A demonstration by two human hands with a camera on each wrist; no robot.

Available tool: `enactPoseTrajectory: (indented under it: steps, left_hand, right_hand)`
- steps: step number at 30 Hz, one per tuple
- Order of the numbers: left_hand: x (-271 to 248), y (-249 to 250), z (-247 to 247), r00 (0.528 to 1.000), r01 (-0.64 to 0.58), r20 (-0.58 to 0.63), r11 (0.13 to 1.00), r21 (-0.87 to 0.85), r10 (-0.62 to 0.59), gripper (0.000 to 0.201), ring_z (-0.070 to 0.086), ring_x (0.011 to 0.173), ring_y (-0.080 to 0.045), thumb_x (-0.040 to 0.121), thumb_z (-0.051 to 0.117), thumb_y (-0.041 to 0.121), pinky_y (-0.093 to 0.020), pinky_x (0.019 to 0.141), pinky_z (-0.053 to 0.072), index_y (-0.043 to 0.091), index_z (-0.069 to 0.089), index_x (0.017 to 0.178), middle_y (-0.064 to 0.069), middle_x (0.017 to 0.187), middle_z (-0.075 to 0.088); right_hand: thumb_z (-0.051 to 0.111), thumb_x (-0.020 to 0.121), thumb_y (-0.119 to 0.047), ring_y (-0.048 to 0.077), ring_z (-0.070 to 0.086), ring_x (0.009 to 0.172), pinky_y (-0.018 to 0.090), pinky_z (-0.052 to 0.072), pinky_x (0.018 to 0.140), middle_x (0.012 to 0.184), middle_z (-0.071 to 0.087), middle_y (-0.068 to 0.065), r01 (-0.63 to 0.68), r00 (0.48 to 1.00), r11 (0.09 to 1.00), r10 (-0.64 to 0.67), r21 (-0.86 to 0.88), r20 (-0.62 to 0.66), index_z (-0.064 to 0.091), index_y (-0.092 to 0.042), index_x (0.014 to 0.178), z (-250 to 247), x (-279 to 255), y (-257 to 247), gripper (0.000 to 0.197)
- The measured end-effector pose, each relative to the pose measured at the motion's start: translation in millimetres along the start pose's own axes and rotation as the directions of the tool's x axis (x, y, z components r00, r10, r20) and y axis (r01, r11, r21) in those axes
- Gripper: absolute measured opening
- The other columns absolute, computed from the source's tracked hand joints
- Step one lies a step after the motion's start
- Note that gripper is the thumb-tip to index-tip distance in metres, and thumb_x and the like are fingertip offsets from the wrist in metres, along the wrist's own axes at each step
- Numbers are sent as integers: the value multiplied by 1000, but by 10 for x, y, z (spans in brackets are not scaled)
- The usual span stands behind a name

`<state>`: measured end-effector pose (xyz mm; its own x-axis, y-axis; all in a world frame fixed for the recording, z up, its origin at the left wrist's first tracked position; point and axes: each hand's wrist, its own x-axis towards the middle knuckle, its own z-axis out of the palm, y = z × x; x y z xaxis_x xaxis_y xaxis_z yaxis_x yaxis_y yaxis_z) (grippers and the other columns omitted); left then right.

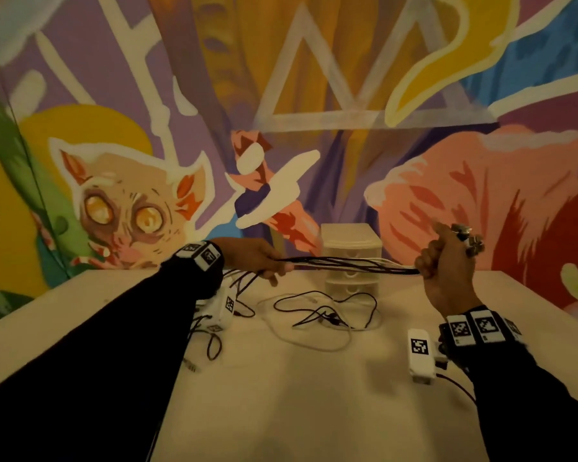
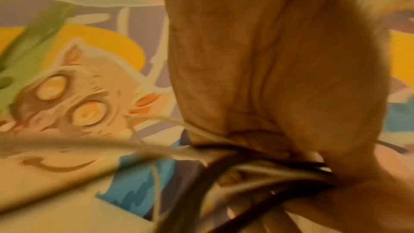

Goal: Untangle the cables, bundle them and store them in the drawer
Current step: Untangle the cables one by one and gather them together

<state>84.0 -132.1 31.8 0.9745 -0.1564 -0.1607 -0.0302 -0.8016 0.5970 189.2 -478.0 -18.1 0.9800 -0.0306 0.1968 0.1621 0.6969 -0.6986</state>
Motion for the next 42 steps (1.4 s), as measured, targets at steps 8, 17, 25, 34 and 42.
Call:
enactPoseTrajectory:
  steps: [8, 17, 25, 34, 42]
  left_hand:
    - [-308, -574, -9, 969, 240, -35, 968, -75, -243, 99, 41, 50, -14, 63, 43, 106, -25, 62, 54, 12, 64, 86, 0, 63, 45]
    - [-512, -557, -1067, 628, 643, -768, 471, 604, 128, 91, 56, 57, -26, 96, 17, 86, -32, 64, 45, 22, 76, 69, -6, 59, 61]
    - [-423, -1962, -500, 769, 622, -390, 453, 639, -506, 92, 63, 127, -24, 88, 29, 95, -39, 117, 41, 23, 75, 124, -2, 137, 71]
    - [319, -206, 820, 874, 106, -381, 647, 755, 302, 32, 65, 93, -14, 91, 75, 55, -33, 80, 46, 29, 61, 105, 12, 103, 63]
    - [840, -27, 1347, 986, -113, -45, 842, 527, 161, 26, 67, 109, -10, 103, 67, 39, -28, 90, 49, 33, 75, 127, 8, 129, 72]
  right_hand:
    - [61, 106, -17, 10, 17, 38, 25, 17, 37, 46, 22, -8, -119, 986, 992, 124, 51, -109, 50, -25, 74, -171, 59, 272, 36]
    - [66, 104, -15, 12, 17, 41, 29, 16, 43, 49, 20, -6, -119, 991, 993, 117, 17, 61, 38, -26, 67, 342, 36, 341, 48]
    - [69, 103, -19, 10, 21, 39, 28, 15, 42, 52, 24, -6, -327, 898, 887, 399, -326, 185, 50, -27, 65, 52, -132, 786, 44]
    - [65, 105, -22, 14, 8, 48, 29, 11, 47, 55, 12, -5, -517, 701, 738, 655, -433, 281, 27, -28, 65, -279, -228, 937, 55]
    - [64, 103, -23, 16, 5, 48, 31, 9, 47, 53, 12, -5, -550, 715, 765, 639, -335, 285, 27, -28, 60, -402, -184, 902, 57]
